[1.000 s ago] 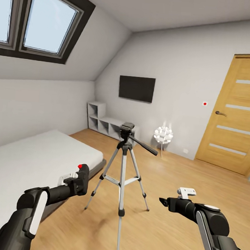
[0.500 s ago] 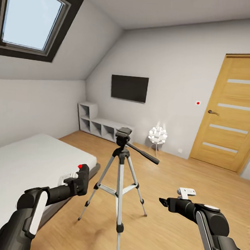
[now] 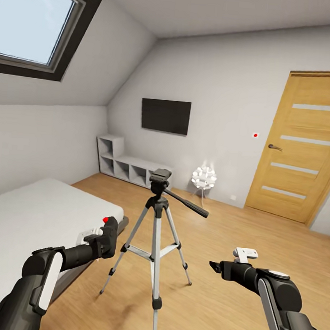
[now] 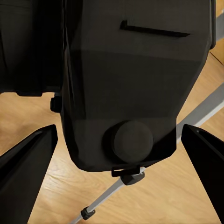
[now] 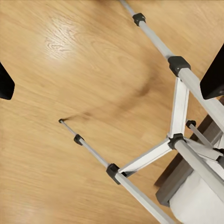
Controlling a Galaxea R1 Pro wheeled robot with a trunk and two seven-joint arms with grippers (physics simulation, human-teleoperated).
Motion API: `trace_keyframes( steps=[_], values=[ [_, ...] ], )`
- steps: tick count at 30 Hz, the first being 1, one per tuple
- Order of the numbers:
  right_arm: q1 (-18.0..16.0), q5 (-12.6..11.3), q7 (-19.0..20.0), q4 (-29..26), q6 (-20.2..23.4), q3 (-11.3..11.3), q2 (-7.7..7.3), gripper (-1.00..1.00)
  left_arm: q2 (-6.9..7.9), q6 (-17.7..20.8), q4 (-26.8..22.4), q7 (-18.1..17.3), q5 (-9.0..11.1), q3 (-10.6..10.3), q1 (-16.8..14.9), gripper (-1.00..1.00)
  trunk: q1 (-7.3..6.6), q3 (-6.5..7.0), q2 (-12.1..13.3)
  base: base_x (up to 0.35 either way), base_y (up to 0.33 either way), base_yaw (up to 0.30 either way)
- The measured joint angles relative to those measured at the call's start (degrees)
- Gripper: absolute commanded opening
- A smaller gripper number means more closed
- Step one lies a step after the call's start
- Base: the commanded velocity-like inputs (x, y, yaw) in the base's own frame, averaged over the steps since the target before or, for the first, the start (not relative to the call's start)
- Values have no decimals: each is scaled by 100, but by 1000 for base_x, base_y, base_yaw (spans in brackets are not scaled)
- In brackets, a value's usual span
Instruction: Attach the digital camera to the camera tripod in the bedroom.
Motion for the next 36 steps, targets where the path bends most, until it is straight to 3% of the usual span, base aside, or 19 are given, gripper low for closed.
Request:
trace_keyframes(
  steps=[6, 13, 15, 23, 36],
  values=[
    [112, 33, -1, 13, 179, 25, -25, 100, 5, 0, -6, -3, -2, 5, 4, -100, 0, 0, 0, 2, 3, -4],
    [905, 43, -2, 57, 181, 112, 4, 100, 19, -3, -24, -6, -8, 13, 45, -100, 0, -1, -1, 0, 0, -1],
    [998, 37, -1, 67, 181, 133, 7, 100, 23, -2, -26, -1, -5, 13, 60, -100, 0, 0, 0, 0, 0, 0],
    [1136, 13, 1, 152, 181, 145, -25, 100, 55, -9, -13, 5, -11, 89, 149, -100, 0, 0, 0, 0, 5, -5],
    [1152, -25, 3, 105, 180, 138, -13, 100, 79, -9, -20, -7, 5, 178, 180, -100, 0, 0, 0, 0, 144, -192]
  ],
)
